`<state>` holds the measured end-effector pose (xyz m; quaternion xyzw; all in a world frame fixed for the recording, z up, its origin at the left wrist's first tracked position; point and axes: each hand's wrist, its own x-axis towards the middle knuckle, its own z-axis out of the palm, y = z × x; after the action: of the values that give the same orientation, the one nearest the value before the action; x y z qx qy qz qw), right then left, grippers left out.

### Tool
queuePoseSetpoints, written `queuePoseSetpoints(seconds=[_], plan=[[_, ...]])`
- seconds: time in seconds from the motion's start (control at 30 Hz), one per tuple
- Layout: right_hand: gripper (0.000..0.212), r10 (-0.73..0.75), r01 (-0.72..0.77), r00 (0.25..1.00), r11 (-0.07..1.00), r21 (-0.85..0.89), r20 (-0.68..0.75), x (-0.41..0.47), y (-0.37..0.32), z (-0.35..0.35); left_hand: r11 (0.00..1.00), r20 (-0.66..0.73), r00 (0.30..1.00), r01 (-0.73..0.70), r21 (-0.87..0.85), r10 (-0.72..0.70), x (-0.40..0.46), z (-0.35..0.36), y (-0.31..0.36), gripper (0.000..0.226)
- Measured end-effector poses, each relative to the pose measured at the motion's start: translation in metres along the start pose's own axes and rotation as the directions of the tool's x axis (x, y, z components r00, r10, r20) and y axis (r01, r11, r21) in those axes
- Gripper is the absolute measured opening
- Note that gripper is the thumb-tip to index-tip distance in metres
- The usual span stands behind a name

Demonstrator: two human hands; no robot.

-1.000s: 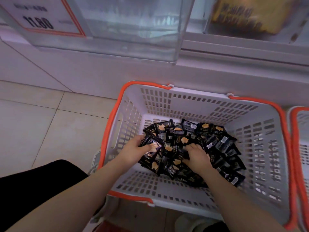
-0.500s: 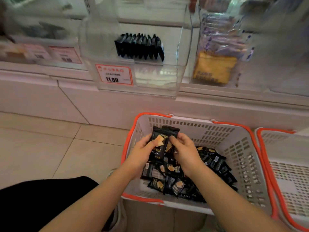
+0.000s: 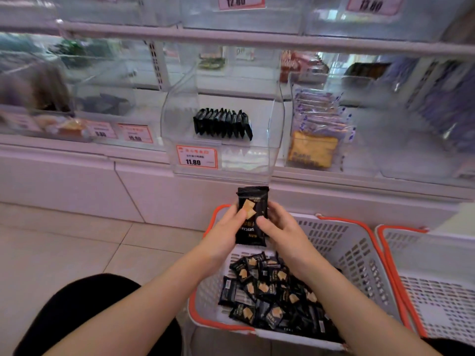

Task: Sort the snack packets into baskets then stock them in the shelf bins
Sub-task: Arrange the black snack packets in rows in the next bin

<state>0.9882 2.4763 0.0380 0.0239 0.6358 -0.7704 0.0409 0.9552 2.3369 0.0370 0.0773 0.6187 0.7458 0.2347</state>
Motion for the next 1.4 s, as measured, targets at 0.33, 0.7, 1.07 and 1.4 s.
queuePoseSetpoints(seconds=[0.33, 0.7, 1.07, 1.4], plan=[[0.036, -0.005, 0.014, 0.968, 0.999, 0.034, -0.25, -0.001, -0.025, -0.006, 0.975, -0.036, 0.999, -0.018, 0.222, 0.026, 0.003, 0.004, 0.027, 0.033], [0.03, -0.136, 0.078, 0.96, 0.969, -0.234, -0.244, 0.009, -0.061, -0.053, 0.547, 0.308, 0.913, -0.408, 0.731, 0.269, 0.01, -0.011, 0.066, 0.045], [0.038, -0.344, 0.239, 0.939, 0.656, -0.716, -0.002, 0.031, -0.107, -0.04, 0.491, 0.393, 0.802, -0.589, 0.642, 0.449, 0.038, -0.012, 0.094, 0.053], [0.037, -0.297, 0.305, 0.941, 0.532, -0.79, 0.163, 0.056, -0.143, -0.02, 0.438, 0.292, 0.691, -0.671, 0.598, 0.661, 0.072, -0.01, 0.126, 0.051]])
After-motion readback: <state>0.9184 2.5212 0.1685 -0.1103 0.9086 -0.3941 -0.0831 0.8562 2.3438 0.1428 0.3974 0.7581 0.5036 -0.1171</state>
